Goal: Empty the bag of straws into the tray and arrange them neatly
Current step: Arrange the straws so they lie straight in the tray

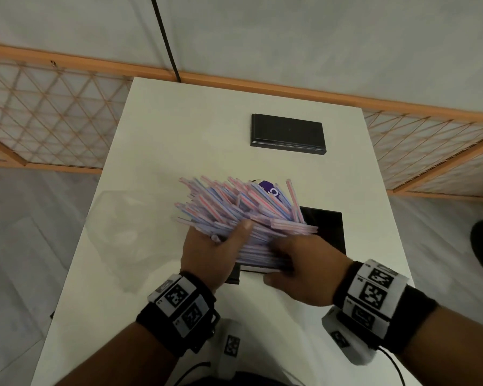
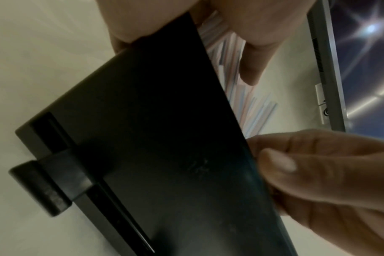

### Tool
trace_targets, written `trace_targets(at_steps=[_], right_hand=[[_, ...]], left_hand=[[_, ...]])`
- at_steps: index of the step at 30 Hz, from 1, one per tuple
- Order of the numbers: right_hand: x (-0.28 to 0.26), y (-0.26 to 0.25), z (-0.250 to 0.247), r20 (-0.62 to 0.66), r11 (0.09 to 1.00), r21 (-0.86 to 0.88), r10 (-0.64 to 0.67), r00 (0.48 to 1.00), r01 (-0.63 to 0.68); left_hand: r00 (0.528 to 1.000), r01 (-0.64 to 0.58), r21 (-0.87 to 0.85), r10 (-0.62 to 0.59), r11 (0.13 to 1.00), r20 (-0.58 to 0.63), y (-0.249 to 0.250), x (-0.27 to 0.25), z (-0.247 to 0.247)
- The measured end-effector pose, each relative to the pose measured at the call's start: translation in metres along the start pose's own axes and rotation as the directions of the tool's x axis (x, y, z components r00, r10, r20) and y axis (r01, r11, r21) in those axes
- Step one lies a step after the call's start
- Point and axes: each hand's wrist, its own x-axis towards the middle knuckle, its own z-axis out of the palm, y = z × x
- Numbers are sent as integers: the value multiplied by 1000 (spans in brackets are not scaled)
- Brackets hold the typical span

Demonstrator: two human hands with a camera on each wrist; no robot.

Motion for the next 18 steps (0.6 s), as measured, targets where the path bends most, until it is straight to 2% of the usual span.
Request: trace_targets(at_steps=[2, 4, 8, 12, 15, 18], right_hand=[[6, 3, 13, 39, 999, -35, 37, 999, -36], [10, 3, 22, 18, 998, -27, 56, 998, -55], [10, 0, 28, 46, 999, -19, 42, 998, -41], [17, 1, 31, 122, 986, -100, 147, 982, -135], [26, -6, 24, 110, 997, -17, 72, 991, -71], [29, -9, 16, 72, 1000, -2, 0, 997, 0]], left_hand=[[1000, -1, 1, 1, 1000, 10, 1, 0, 2], [999, 28, -15, -27, 1000, 16, -1, 0, 1], [998, 54, -44, -54, 998, 12, 1, -3, -1], [997, 81, -116, -80, 990, 14, 4, -4, -3], [996, 89, -143, -87, 986, 24, 4, -5, -2], [997, 79, -90, -77, 993, 28, 0, -4, -2]])
